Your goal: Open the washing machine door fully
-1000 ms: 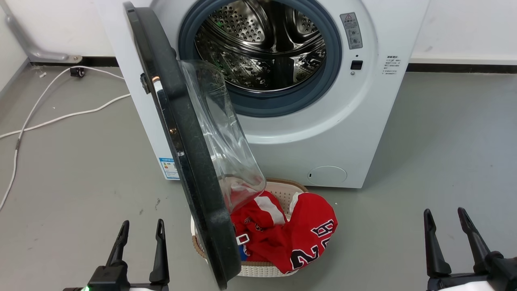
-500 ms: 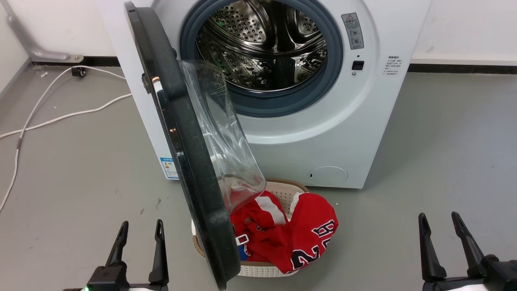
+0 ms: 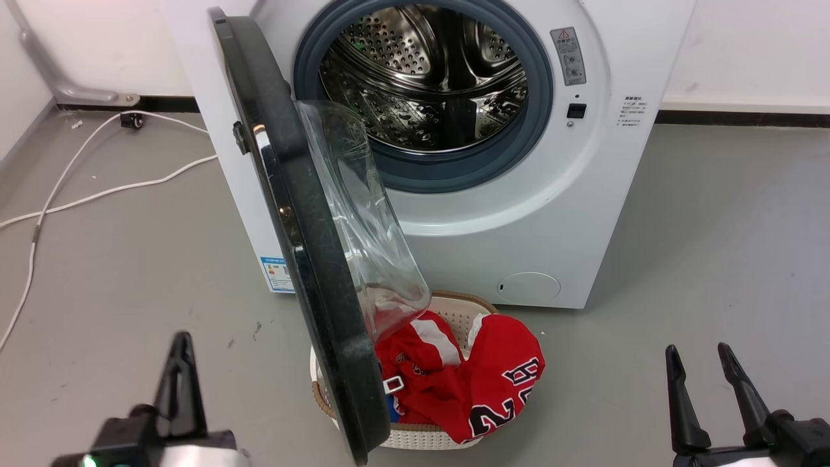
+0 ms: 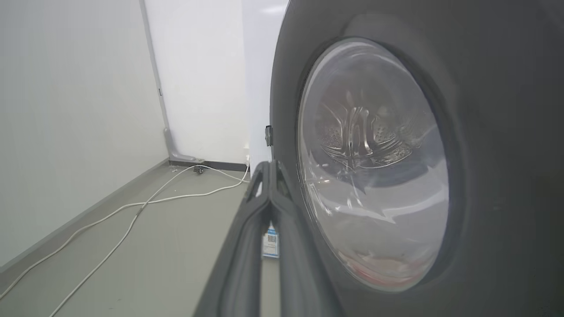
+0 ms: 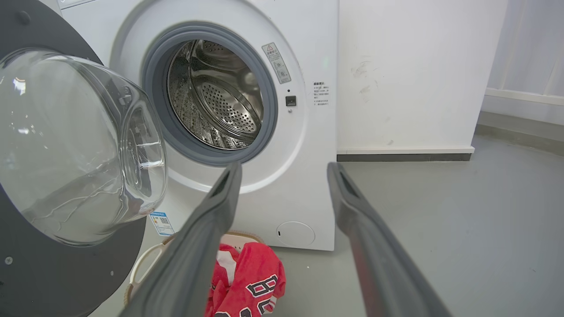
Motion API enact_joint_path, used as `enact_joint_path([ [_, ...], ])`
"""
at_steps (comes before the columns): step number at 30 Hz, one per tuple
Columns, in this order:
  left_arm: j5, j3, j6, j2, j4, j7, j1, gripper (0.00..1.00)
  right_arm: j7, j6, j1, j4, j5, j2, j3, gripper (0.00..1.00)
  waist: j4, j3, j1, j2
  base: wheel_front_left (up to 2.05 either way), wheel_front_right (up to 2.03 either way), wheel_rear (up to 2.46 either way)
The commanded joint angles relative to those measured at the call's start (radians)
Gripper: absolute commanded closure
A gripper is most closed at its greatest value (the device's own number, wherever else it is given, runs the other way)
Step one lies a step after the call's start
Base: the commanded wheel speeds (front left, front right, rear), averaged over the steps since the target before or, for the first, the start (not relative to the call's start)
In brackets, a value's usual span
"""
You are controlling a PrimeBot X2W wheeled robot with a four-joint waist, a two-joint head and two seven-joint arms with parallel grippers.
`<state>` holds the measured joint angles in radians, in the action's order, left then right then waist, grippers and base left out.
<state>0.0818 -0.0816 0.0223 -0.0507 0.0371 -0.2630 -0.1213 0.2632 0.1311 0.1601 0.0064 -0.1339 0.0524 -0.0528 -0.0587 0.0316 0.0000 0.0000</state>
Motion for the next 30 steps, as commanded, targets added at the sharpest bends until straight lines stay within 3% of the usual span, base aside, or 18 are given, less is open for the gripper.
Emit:
enact_joint_path([
  [1, -0.009, -0.012, 0.005, 0.001, 0.021, -0.003, 0.014, 1.00, 0.002, -0.001, 0.006, 0.002, -0.005, -0.004, 0.001, 0.00, -0.002, 0.002, 0.0000, 0.0000, 0.00, 0.00, 0.00],
  [7, -0.046, -0.048, -0.003, -0.014, 0.177, -0.003, 0.049, 1.00, 0.002, -0.001, 0.011, 0.008, -0.015, -0.004, 0.005, 0.00, -0.011, 0.013, 0.0000, 0.0000, 0.00, 0.00, 0.00],
  [12, -0.086, -0.014, -0.016, -0.024, 0.308, -0.003, 0.076, 1.00, 0.002, -0.001, 0.016, 0.013, -0.020, -0.004, 0.010, 0.00, -0.018, 0.021, 0.0000, 0.0000, 0.00, 0.00, 0.00],
  [23, -0.151, 0.187, -0.056, -0.023, 0.483, -0.003, 0.114, 1.00, 0.002, -0.001, 0.009, 0.023, -0.023, -0.004, 0.028, 0.00, -0.021, 0.029, 0.0000, 0.0000, 0.00, 0.00, 0.00],
  [30, -0.186, 0.305, -0.078, -0.028, 0.492, -0.003, 0.123, 1.00, 0.002, -0.001, 0.009, 0.029, -0.020, -0.004, 0.034, 0.00, -0.024, 0.026, 0.0000, 0.0000, 0.00, 0.00, 0.00],
])
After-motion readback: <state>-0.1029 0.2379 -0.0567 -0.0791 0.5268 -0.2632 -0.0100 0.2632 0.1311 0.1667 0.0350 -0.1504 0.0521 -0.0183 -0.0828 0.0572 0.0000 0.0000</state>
